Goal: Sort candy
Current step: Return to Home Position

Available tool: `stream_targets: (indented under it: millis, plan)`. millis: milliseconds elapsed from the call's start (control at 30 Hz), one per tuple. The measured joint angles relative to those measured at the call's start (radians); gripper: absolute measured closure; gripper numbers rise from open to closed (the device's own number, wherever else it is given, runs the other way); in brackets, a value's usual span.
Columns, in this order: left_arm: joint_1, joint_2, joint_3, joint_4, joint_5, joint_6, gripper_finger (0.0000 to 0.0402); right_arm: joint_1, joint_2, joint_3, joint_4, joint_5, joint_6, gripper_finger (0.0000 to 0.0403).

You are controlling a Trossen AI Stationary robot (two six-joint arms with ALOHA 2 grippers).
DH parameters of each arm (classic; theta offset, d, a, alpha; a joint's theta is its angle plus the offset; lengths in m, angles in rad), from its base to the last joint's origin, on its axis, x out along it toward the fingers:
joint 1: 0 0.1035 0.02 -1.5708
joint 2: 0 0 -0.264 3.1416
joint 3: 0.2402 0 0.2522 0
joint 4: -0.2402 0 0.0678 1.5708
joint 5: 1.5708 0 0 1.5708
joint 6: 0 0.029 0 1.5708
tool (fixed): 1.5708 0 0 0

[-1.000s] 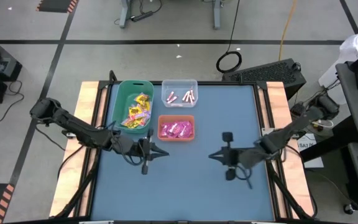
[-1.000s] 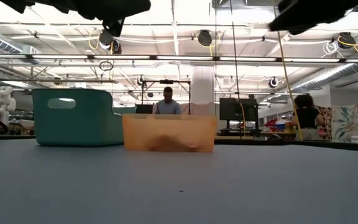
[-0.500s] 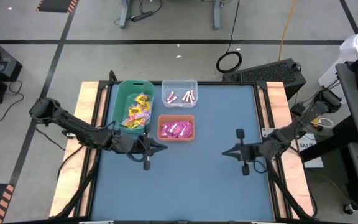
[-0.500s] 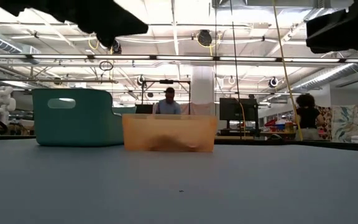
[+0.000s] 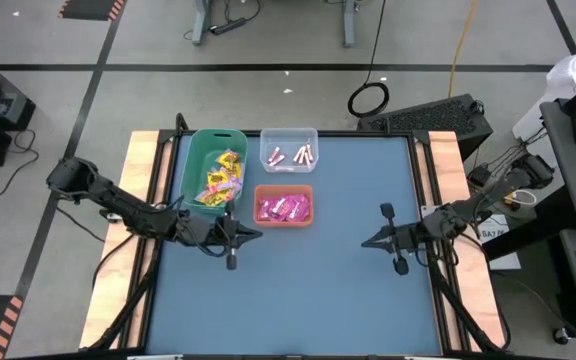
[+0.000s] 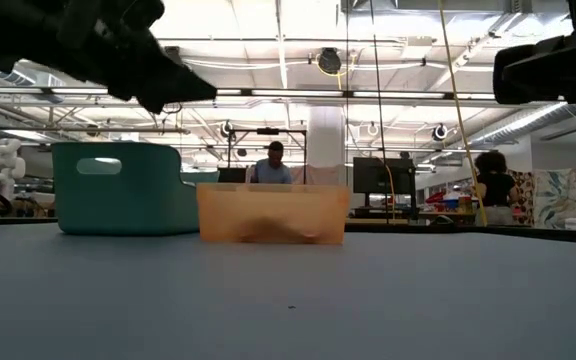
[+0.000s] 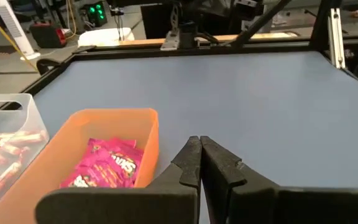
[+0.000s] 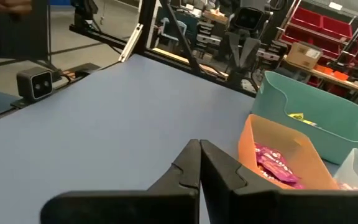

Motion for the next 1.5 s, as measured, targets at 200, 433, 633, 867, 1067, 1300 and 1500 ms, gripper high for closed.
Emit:
stream_targets:
  millis: [200,433,633,867,1067,1300,1500]
  plan:
    - [0.0,0.0,-0.068,0.077,-0.004,0.004,0.0393,-0.057,-0.027,-0.032,0.007,-0.057,-0.003,0.0403]
    - [0.0,-0.044,-0.158,0.159,-0.006,0.01,0.0393,-0.098,-0.064,-0.074,0.025,-0.08,0.012,0.0403]
    - [0.0,-0.165,-0.236,0.2,-0.008,0.031,0.0393,-0.118,-0.119,-0.094,0.006,-0.08,0.015,0.0403]
    - [0.001,-0.31,-0.307,0.2,0.061,0.049,0.0393,-0.124,-0.173,-0.094,-0.051,-0.077,0.024,0.0403]
    - [0.011,-0.422,-0.374,0.199,0.103,0.103,0.0393,-0.123,-0.2,-0.094,-0.077,-0.074,0.038,0.0403]
    - [0.109,-0.524,-0.387,0.17,0.236,0.103,0.0398,-0.123,-0.215,-0.094,-0.113,-0.073,0.045,0.0403]
    - [0.161,-0.586,-0.387,0.118,0.315,0.103,0.0399,-0.123,-0.245,-0.094,-0.116,-0.072,0.067,0.0403]
